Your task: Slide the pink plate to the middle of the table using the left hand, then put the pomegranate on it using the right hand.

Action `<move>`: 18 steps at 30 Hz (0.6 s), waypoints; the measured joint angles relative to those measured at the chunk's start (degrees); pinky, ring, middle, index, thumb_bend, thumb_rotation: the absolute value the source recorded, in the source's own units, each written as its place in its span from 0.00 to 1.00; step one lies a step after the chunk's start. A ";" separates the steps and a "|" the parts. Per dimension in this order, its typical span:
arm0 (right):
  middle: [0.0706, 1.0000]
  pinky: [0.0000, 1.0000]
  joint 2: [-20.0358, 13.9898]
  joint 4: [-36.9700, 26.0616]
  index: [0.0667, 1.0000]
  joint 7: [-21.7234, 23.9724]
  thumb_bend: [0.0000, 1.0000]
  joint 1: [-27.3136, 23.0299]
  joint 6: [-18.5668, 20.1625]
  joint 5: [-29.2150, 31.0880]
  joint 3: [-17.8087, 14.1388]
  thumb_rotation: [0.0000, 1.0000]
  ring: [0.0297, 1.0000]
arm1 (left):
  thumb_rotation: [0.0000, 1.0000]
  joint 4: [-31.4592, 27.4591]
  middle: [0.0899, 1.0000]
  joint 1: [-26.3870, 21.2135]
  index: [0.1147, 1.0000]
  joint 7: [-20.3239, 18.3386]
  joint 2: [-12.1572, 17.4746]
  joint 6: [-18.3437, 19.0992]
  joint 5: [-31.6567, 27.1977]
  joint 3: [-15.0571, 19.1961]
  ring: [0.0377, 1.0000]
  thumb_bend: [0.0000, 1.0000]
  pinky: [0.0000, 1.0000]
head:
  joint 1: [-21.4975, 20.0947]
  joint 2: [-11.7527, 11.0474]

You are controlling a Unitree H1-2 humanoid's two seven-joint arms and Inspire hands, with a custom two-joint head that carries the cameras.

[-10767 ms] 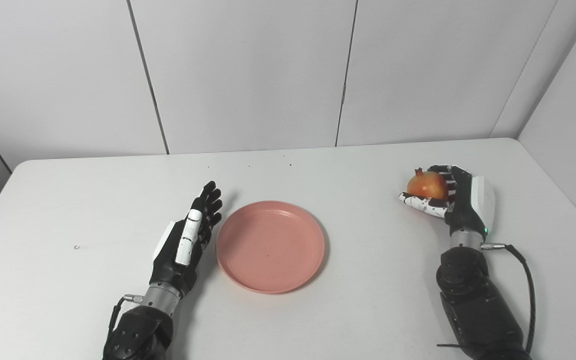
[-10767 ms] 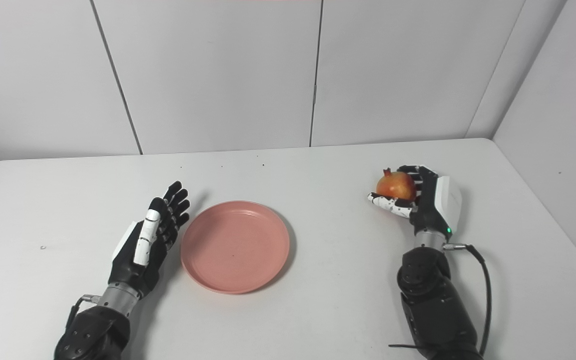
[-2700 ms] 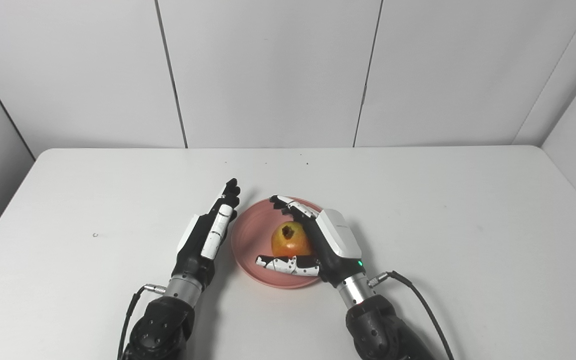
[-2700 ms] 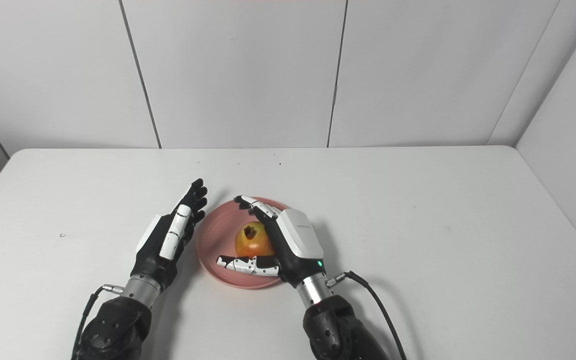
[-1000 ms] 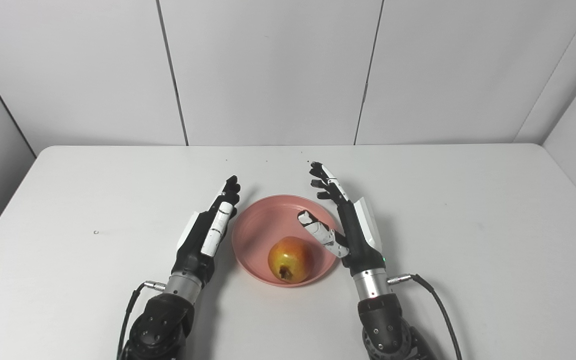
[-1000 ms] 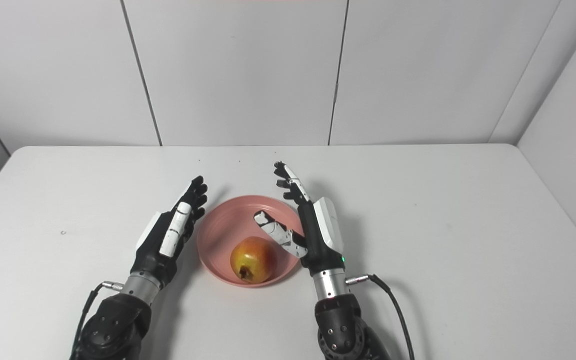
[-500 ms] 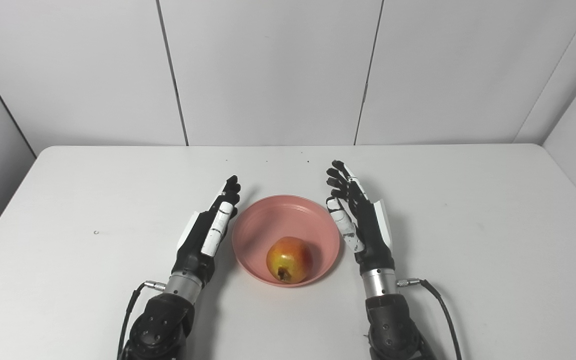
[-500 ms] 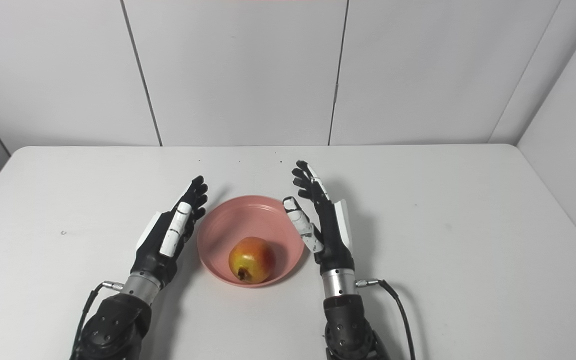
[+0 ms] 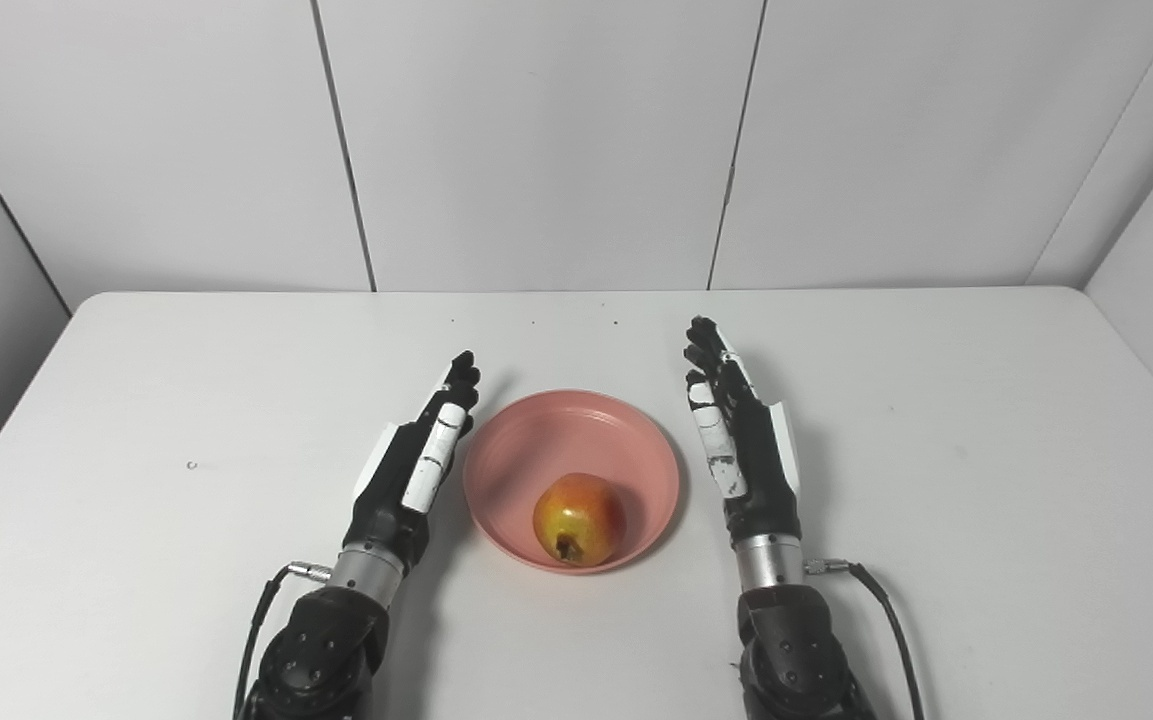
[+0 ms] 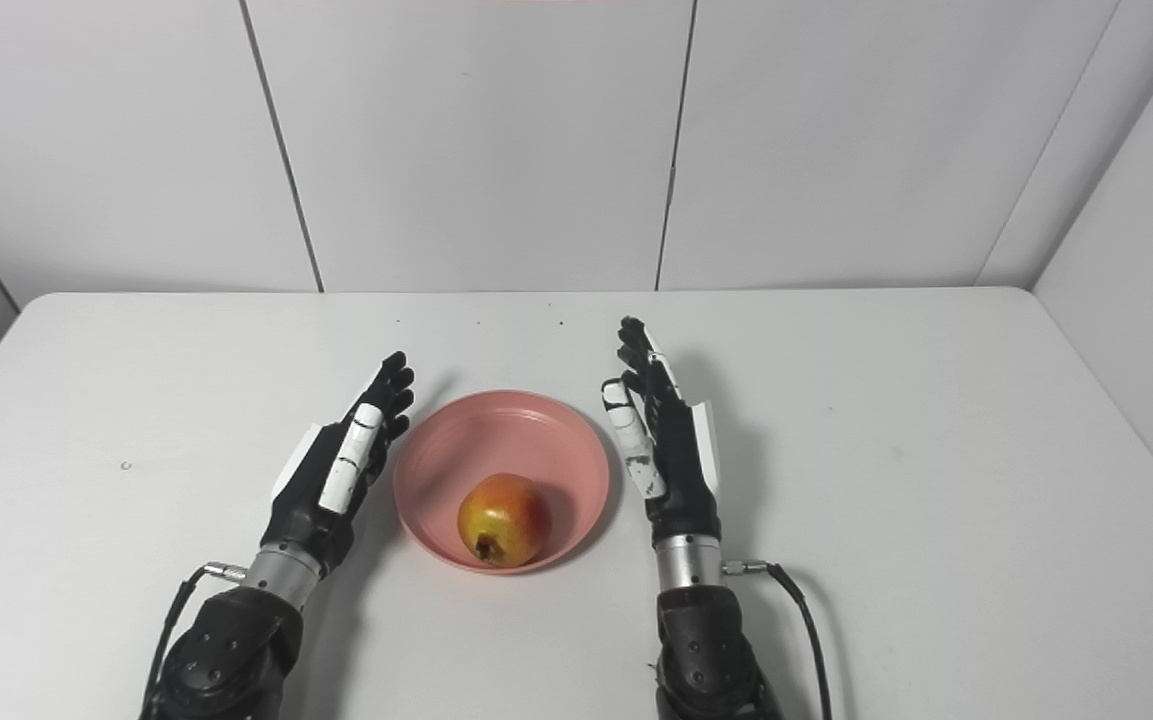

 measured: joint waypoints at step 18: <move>0.88 0.84 0.52 0.29 0.88 0.03 0.50 -0.37 3.17 -0.37 -0.96 1.00 0.87 | 1.00 1.37 1.00 -0.44 1.00 0.02 0.03 -0.06 -0.10 1.57 1.00 0.60 1.00 | 0.09 0.09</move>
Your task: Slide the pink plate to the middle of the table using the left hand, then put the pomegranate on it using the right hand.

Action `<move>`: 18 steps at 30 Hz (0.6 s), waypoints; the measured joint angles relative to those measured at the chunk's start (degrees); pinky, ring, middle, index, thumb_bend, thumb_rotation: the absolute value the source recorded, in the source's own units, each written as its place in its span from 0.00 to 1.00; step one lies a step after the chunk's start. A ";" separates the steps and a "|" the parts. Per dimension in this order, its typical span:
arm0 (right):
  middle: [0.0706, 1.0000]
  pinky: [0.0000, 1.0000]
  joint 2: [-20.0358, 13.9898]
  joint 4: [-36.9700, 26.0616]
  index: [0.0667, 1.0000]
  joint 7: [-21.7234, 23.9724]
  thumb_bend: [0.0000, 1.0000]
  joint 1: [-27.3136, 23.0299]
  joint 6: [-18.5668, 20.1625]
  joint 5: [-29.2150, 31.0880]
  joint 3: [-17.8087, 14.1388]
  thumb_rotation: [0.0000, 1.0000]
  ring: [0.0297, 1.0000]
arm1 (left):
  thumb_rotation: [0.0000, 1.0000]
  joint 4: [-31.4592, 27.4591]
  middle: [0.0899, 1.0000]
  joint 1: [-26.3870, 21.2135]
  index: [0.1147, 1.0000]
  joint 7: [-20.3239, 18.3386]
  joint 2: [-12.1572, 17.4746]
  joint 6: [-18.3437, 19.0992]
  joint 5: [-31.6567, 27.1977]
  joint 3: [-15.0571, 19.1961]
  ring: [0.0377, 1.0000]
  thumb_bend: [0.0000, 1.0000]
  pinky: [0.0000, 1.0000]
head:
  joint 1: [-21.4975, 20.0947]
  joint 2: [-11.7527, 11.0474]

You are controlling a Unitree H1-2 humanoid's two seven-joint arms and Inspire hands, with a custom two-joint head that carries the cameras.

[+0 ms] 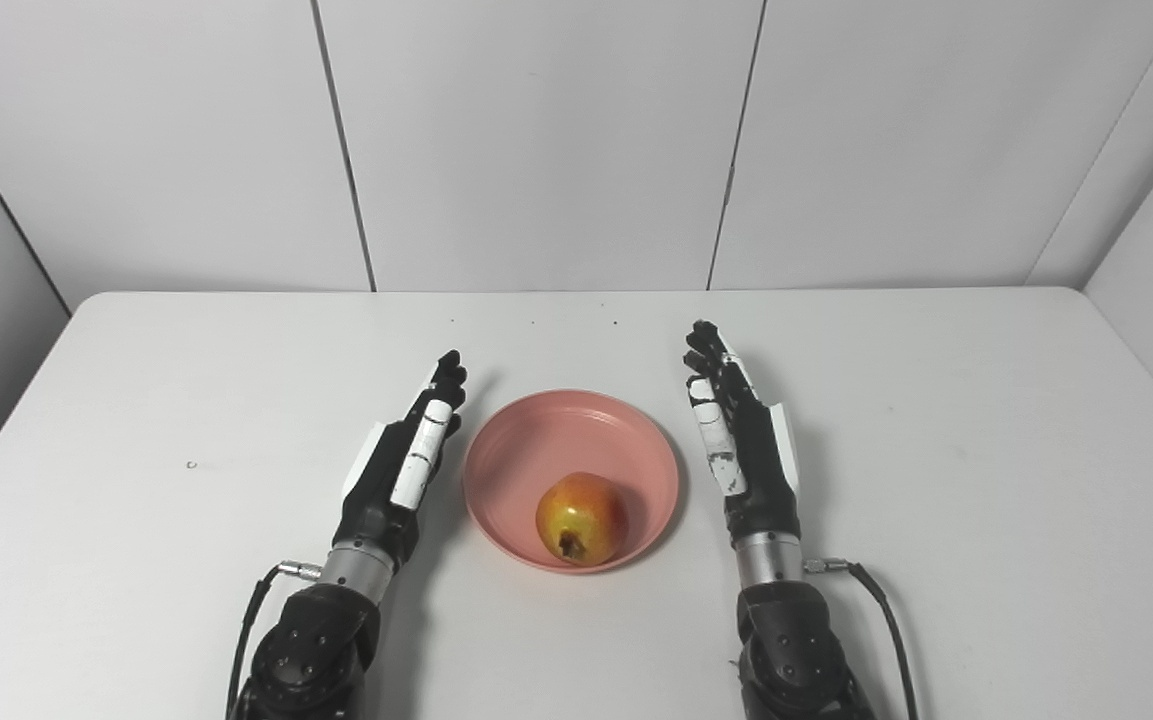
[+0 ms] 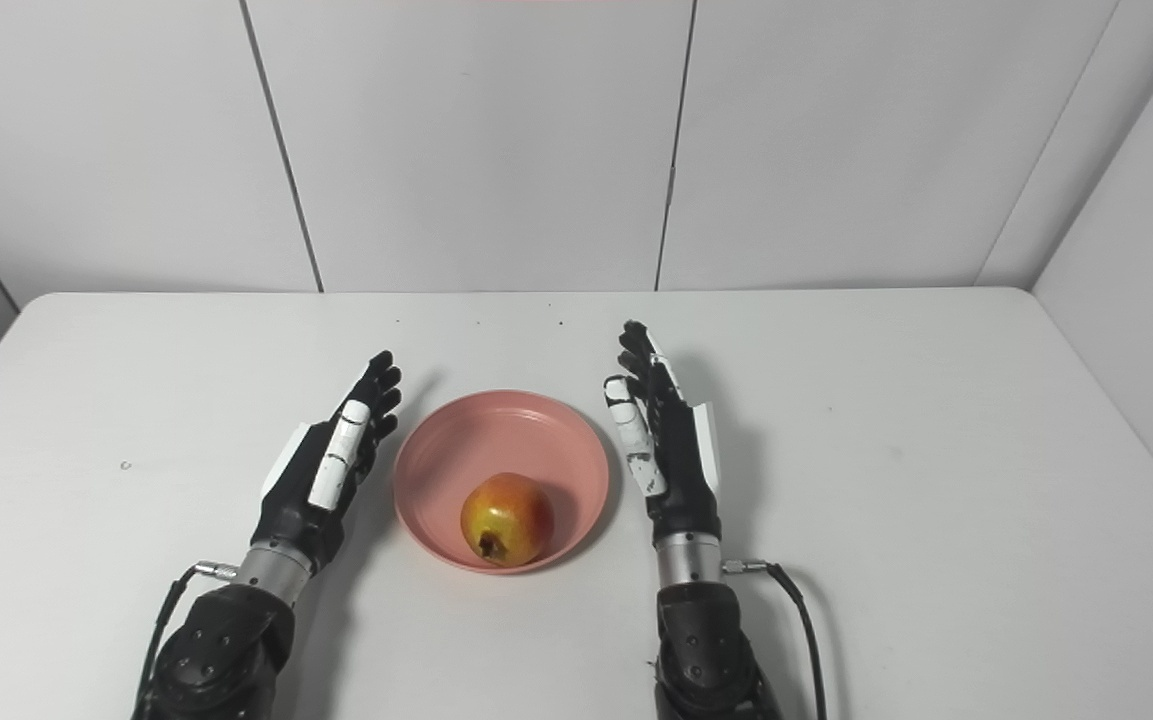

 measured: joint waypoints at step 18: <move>0.87 0.85 0.07 -0.30 0.87 1.90 0.46 -0.04 3.48 1.12 -0.20 1.00 0.87 | 1.00 0.79 1.00 -0.13 1.00 0.00 0.06 -0.06 0.03 0.45 1.00 0.59 1.00 | 0.00 0.26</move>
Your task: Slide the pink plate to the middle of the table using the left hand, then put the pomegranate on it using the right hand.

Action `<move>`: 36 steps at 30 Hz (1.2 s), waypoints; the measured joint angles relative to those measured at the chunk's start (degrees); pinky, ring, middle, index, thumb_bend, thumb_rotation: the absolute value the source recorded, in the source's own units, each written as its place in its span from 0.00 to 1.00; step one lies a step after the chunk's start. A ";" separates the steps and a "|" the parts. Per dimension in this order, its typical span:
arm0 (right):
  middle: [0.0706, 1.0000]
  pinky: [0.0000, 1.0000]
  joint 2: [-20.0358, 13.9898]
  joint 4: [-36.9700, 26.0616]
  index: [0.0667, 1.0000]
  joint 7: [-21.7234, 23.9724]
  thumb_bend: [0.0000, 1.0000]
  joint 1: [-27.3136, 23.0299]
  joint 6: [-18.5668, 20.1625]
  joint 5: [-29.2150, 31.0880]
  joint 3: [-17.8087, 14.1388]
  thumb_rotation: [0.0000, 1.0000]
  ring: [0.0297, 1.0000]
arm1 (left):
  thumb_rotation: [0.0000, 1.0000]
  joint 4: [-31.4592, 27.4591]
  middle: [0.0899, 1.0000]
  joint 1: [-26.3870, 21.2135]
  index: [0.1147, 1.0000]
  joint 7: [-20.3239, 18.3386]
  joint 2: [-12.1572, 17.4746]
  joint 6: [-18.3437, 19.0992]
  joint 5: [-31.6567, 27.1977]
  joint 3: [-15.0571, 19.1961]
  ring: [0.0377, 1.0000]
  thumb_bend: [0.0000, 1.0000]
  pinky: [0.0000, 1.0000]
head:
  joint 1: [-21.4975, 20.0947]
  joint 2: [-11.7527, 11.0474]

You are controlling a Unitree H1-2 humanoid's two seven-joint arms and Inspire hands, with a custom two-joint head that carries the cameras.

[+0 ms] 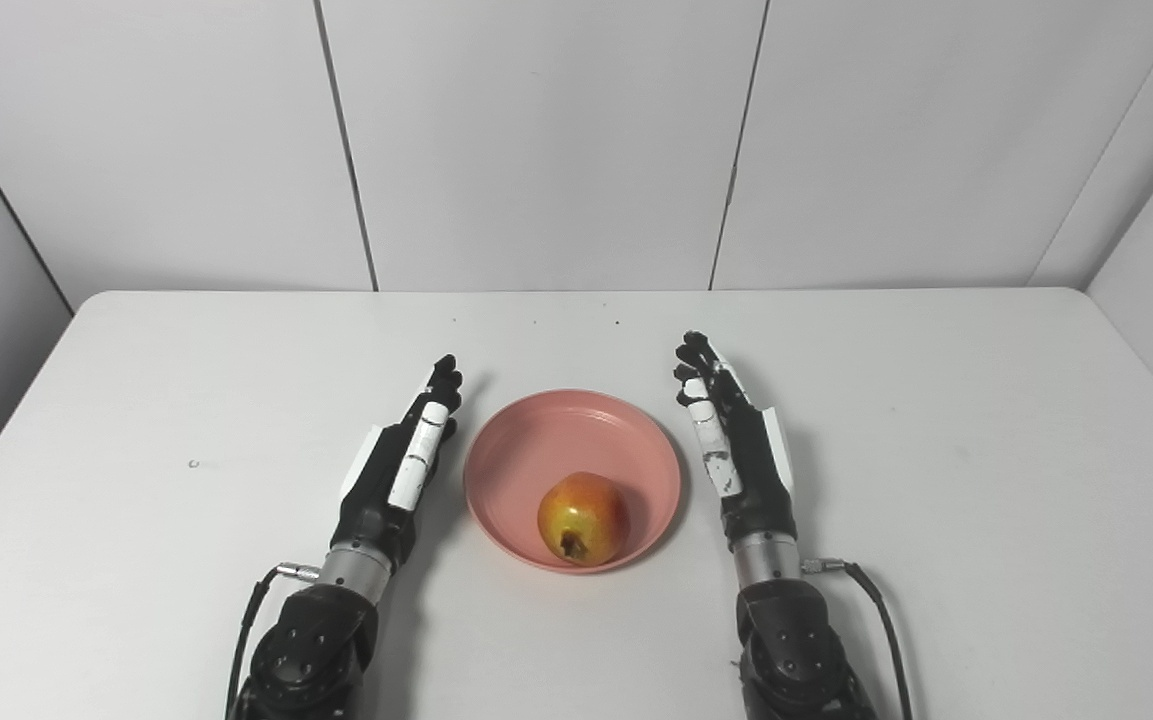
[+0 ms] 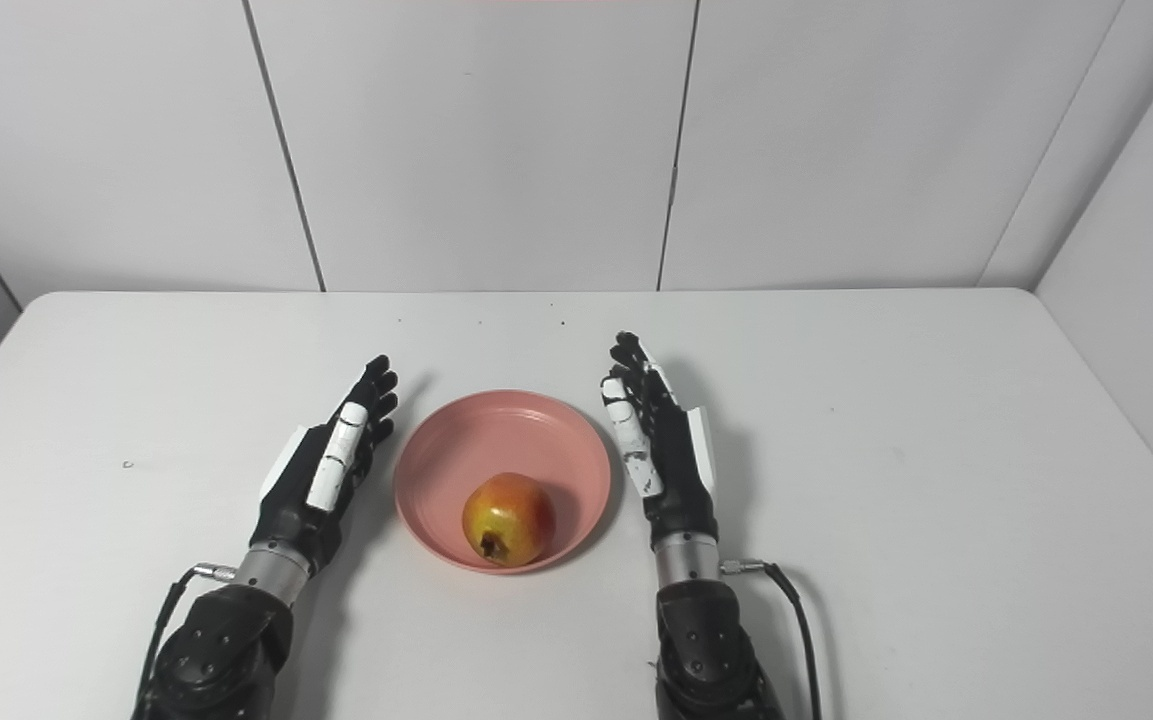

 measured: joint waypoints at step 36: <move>0.88 0.86 0.05 -0.21 0.88 0.21 0.51 0.05 1.58 -1.02 0.01 1.00 0.87 | 1.00 0.01 1.00 -0.02 1.00 -0.01 -0.01 -0.01 -0.02 0.16 1.00 0.59 1.00 | -0.18 -0.18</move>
